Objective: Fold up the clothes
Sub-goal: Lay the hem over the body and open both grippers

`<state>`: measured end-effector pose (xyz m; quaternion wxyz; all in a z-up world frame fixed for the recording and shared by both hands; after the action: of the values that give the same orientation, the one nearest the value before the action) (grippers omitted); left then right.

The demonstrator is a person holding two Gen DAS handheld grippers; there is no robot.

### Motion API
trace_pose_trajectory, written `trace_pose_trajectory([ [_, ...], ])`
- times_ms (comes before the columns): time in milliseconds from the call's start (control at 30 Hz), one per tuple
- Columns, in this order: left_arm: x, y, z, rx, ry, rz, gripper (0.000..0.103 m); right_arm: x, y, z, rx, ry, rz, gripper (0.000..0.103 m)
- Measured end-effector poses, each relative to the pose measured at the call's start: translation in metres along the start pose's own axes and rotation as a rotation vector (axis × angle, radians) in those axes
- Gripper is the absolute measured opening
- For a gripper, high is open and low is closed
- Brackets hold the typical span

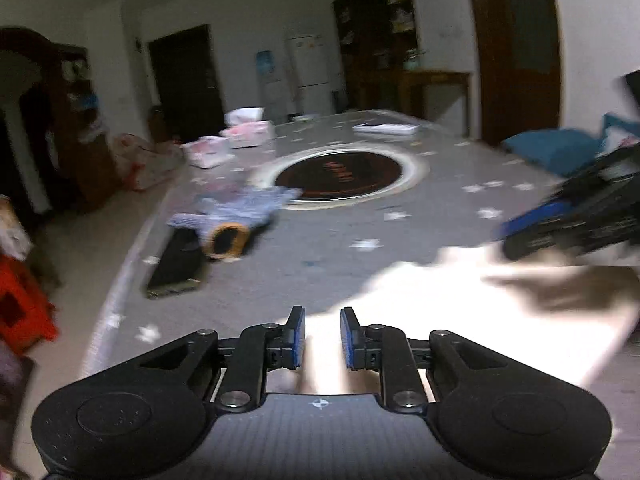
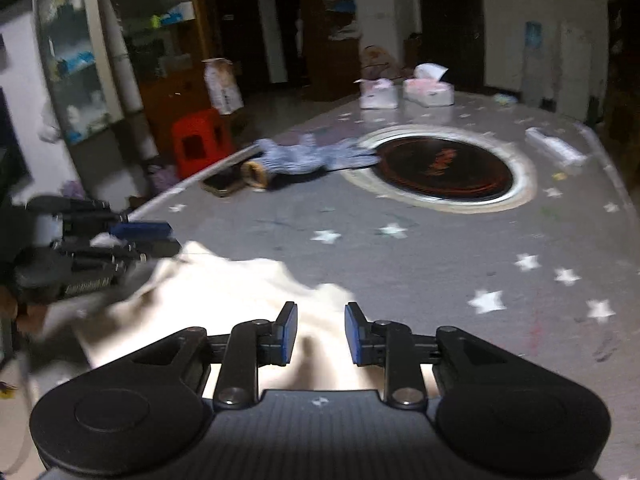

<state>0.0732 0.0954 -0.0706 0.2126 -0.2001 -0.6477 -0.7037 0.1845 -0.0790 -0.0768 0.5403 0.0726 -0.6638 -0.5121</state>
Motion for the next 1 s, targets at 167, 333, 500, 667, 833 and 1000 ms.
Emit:
trace_pose_trajectory([
  [167, 0.012, -0.024, -0.022, -0.019, -0.07, 0.064, 0.02, -0.018, -0.001, 0.004, -0.022, 0.016, 0.017, 0.034],
  [333, 0.015, -0.033, -0.018, -0.016, -0.075, 0.071, 0.021, -0.036, -0.002, 0.008, -0.045, 0.032, 0.034, 0.051],
  [500, 0.006, -0.012, -0.008, 0.055, -0.086, 0.064, 0.022, -0.029, -0.005, 0.01, -0.056, 0.033, 0.015, 0.073],
  [667, -0.013, 0.004, -0.002, 0.113, -0.093, 0.067, 0.022, -0.009, -0.009, 0.01, -0.062, 0.028, -0.021, 0.093],
  [833, -0.034, 0.003, 0.0, 0.121, -0.072, 0.096, 0.022, 0.01, -0.014, 0.011, -0.072, 0.026, -0.054, 0.103],
  [1000, -0.041, -0.004, 0.001, 0.109, -0.049, 0.11, 0.025, 0.015, -0.025, 0.009, -0.142, 0.078, -0.039, 0.103],
])
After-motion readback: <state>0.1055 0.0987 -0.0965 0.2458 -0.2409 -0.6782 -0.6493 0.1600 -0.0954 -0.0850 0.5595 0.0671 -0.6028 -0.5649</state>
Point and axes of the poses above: each gripper's, at about its wrist camera, not at the fingertips, and x roughly against the way its jaws point, z to its left, y to its top, the point moved 5 cm from there along -x, roughly the way its jaws point, and after that the axes turned 3 degrees about x, right-handed, at the moved point
